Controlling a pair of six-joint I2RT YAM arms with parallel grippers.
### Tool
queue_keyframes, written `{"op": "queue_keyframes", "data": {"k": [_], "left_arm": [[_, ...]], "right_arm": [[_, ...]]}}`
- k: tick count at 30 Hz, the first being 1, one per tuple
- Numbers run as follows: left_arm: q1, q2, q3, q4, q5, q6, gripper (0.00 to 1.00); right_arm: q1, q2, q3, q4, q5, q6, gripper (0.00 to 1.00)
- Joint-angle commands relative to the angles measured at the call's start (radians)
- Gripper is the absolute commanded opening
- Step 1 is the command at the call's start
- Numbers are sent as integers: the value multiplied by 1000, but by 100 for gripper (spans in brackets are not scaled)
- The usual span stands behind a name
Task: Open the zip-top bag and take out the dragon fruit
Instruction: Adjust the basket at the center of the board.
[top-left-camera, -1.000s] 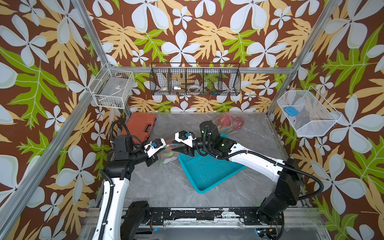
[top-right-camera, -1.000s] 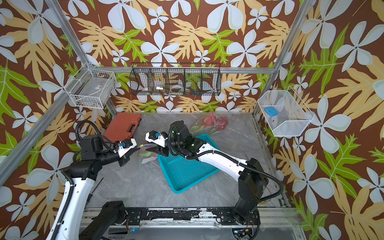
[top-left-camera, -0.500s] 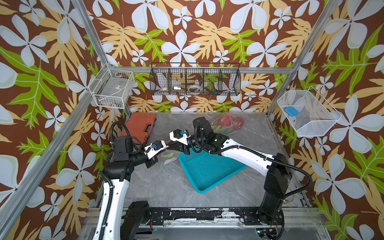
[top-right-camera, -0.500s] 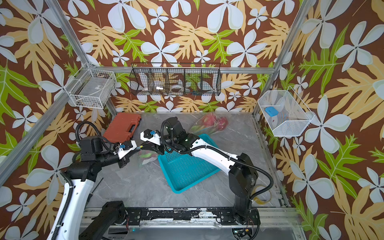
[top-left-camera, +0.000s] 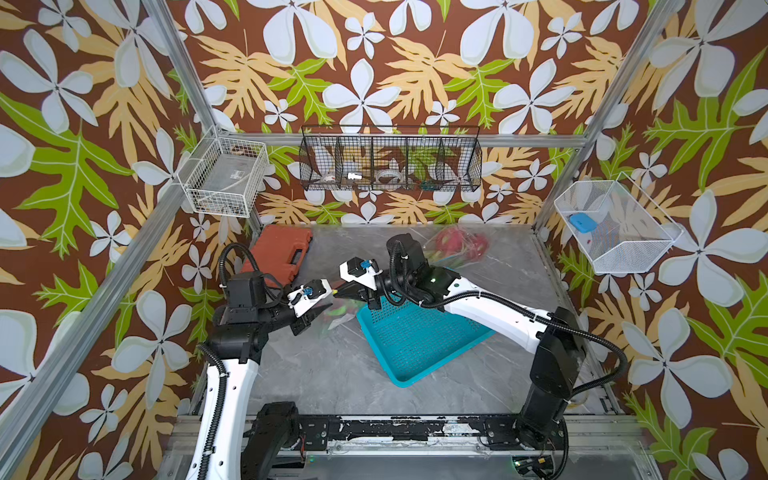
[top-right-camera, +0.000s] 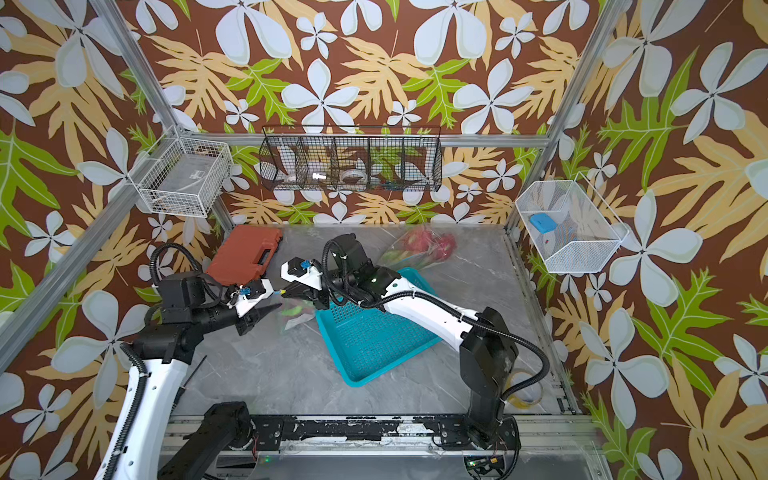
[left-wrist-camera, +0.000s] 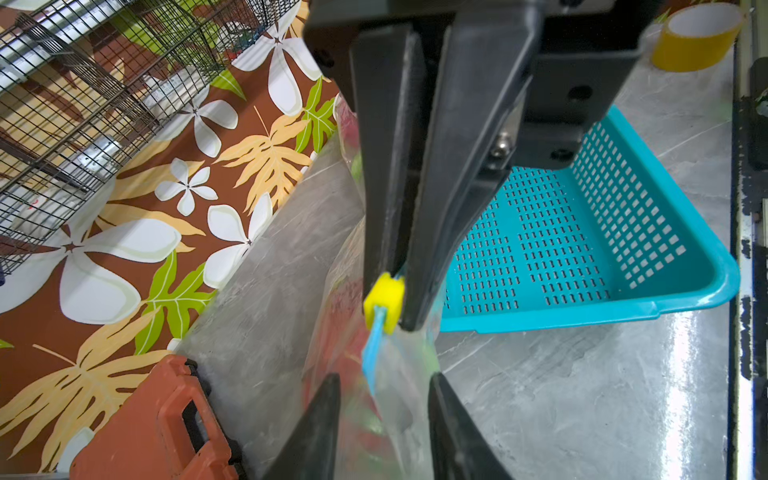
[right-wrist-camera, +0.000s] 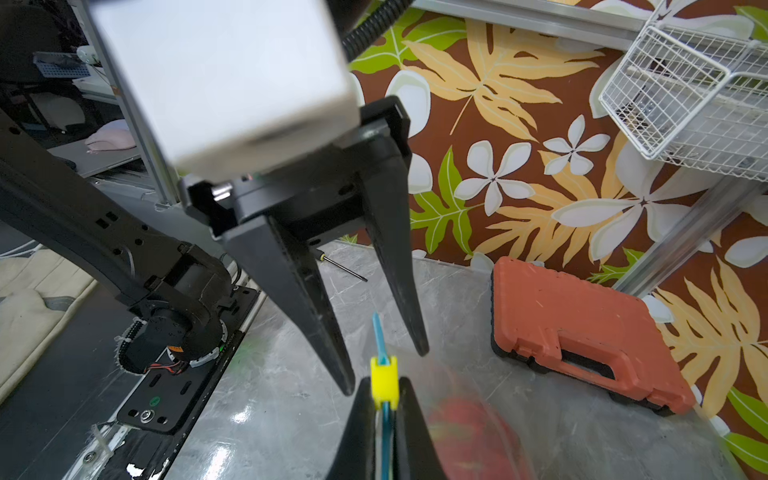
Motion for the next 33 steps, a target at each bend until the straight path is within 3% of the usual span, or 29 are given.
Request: {"op": "queue_keyframes", "data": {"k": [1, 4, 9, 12, 17, 20, 31, 33], "left_arm": [[1, -1, 41, -51, 60, 3, 32], [1, 6, 65, -87, 72, 28, 25], [1, 10, 56, -88, 61, 49, 1], [1, 10, 53, -80, 67, 48, 0], [1, 13, 55, -50, 60, 20, 0], [1, 15, 51, -36, 48, 18, 0], [1, 8, 30, -3, 17, -4, 0], [1, 8, 28, 0, 13, -7, 0]], "right_arm": [[0, 0, 15, 7, -5, 11, 0], [1, 2, 17, 6, -1, 13, 0], [1, 7, 22, 1, -1, 14, 0], [0, 9, 25, -7, -2, 9, 0], [2, 6, 21, -8, -16, 1, 23], [3, 0, 12, -4, -31, -3, 28], [4, 8, 28, -11, -49, 5, 22], [5, 5, 24, -10, -46, 3, 16]]}}
